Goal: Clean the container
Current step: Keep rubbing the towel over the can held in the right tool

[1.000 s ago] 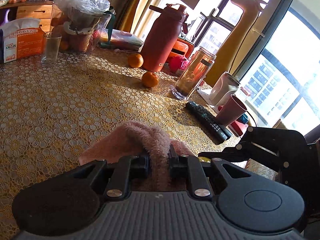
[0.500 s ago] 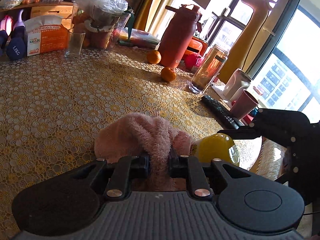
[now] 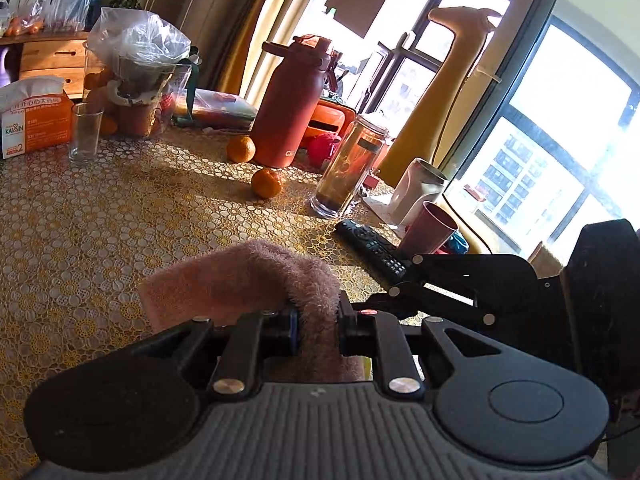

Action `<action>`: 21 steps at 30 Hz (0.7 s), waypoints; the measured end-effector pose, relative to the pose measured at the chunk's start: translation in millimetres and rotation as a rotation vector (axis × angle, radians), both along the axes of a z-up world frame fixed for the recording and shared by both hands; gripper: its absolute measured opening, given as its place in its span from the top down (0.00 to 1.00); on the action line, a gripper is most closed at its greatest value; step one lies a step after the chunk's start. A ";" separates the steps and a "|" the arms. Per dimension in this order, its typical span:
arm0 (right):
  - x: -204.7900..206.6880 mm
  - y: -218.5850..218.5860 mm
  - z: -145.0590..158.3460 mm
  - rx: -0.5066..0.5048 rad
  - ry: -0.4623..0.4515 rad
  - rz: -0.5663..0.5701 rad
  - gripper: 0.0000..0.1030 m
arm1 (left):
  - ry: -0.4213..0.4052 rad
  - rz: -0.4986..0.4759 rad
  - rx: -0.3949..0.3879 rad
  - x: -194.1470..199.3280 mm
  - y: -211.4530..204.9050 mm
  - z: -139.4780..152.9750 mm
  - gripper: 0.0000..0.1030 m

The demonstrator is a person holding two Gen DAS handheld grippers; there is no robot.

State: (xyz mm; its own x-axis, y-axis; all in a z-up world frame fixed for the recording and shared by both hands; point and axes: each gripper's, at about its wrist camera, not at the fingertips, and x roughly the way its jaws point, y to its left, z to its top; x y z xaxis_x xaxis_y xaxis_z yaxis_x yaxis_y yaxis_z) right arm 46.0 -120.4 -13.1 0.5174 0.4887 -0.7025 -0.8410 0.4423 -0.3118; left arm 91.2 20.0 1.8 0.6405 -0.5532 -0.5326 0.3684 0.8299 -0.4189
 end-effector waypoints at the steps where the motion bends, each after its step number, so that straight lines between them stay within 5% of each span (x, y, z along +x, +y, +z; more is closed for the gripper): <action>1: 0.2 -0.1 0.0 0.001 0.002 -0.001 0.40 | 0.004 0.006 -0.011 3.1 2.7 -2.1 0.84; 12: 5.6 0.9 0.7 0.026 0.018 -0.003 0.40 | 0.125 0.091 0.095 29.3 20.1 -43.9 0.84; 21: 10.8 3.6 0.7 -0.007 0.006 0.019 0.40 | 0.141 0.126 0.085 14.2 38.7 -50.0 0.84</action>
State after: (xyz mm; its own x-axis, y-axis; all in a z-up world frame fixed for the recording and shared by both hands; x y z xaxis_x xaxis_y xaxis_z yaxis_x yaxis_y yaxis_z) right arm 56.8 -116.8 -12.4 0.5037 0.4933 -0.7092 -0.8512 0.4237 -0.3098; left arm 105.5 58.7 -48.2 0.6172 -0.4227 -0.6636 0.2023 0.9003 -0.3854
